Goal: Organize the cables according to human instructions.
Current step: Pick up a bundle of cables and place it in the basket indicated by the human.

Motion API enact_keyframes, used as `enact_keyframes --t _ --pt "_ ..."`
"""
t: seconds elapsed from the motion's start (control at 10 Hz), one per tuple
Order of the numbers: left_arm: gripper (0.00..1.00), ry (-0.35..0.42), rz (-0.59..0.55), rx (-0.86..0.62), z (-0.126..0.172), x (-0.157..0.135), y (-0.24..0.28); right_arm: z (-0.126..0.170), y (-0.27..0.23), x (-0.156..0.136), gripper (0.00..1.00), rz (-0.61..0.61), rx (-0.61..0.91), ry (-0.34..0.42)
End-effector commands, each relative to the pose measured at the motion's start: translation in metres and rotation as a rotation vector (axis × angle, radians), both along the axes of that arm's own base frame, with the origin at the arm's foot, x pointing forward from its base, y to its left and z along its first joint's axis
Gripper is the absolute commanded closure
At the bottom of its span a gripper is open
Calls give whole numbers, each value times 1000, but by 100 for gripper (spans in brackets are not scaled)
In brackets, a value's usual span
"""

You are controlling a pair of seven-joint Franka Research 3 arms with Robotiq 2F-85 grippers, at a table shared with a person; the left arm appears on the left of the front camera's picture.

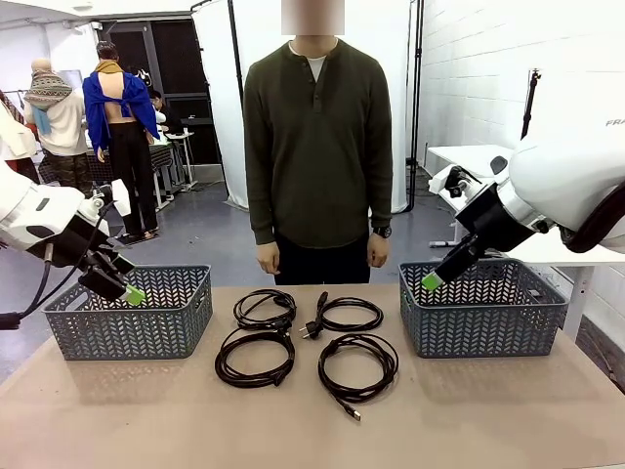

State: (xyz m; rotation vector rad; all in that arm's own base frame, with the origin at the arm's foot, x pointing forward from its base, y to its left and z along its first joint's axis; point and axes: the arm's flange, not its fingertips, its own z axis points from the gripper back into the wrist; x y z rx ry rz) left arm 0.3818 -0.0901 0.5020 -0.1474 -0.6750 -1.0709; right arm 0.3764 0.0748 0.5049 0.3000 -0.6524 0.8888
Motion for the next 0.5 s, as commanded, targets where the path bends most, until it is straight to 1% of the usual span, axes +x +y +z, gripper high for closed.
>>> enact_keyframes --t 0.0,0.4 --pt "0 -8 -9 8 1 -1 -3 -2 1 -1 0 8 1 12" --pt "0 -8 -9 8 1 -1 -3 -2 1 -1 0 8 1 12"
